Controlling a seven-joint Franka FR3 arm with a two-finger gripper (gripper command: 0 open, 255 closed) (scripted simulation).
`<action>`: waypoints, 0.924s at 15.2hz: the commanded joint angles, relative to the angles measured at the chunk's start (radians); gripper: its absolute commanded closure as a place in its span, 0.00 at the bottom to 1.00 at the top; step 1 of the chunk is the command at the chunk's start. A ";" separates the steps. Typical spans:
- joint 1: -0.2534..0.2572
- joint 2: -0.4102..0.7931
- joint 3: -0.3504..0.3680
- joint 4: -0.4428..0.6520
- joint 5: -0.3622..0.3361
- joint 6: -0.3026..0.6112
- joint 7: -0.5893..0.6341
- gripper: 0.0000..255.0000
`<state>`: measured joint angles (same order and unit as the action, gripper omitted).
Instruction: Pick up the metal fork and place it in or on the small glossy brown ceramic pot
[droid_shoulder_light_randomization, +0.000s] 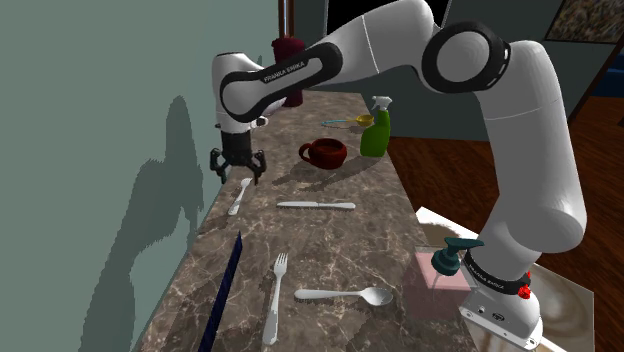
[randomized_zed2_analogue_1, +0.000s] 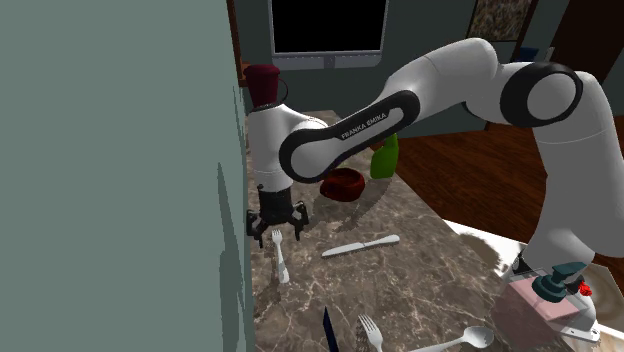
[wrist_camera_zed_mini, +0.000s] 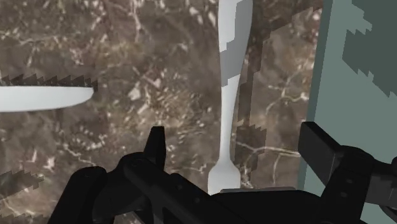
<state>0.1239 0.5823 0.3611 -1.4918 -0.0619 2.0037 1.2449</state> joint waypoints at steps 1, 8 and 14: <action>0.007 0.021 -0.003 0.000 -0.004 0.021 0.009 0.00; 0.013 0.044 -0.007 -0.026 -0.011 0.070 0.013 0.00; 0.013 0.044 -0.007 -0.026 -0.011 0.070 0.013 1.00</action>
<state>0.1368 0.6262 0.3542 -1.5182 -0.0728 2.0737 1.2577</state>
